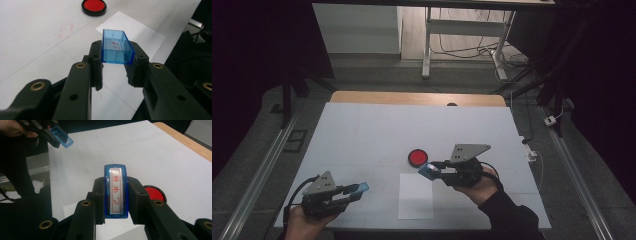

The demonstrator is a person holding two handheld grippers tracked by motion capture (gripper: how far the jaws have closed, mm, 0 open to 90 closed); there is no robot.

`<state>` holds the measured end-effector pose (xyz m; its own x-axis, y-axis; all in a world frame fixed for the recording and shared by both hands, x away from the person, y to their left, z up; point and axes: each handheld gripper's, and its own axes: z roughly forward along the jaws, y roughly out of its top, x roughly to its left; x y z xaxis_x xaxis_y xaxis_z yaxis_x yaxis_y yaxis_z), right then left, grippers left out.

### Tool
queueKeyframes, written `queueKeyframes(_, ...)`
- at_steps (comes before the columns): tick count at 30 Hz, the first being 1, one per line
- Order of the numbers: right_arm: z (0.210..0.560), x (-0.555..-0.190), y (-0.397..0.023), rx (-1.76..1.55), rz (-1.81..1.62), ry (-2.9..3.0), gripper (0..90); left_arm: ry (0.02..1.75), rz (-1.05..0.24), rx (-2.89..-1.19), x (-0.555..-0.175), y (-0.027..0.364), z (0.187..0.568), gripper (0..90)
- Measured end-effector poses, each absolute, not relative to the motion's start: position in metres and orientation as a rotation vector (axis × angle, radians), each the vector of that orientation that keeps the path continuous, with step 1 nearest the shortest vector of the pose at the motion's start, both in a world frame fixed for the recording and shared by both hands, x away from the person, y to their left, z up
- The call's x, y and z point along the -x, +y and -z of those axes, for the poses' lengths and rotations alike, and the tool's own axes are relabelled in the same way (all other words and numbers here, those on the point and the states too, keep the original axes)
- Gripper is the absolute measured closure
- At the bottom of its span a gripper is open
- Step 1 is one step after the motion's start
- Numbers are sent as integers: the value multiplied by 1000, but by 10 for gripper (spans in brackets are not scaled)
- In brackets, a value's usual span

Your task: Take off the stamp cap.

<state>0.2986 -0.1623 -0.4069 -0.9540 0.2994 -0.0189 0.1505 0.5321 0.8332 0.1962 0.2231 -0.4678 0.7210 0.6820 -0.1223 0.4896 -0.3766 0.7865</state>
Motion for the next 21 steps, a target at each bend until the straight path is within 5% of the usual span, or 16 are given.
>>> queueKeyframes(21,411,-300,-165,-427,-1382,2596,697,949,-267,-2028,-186,237,477,684)
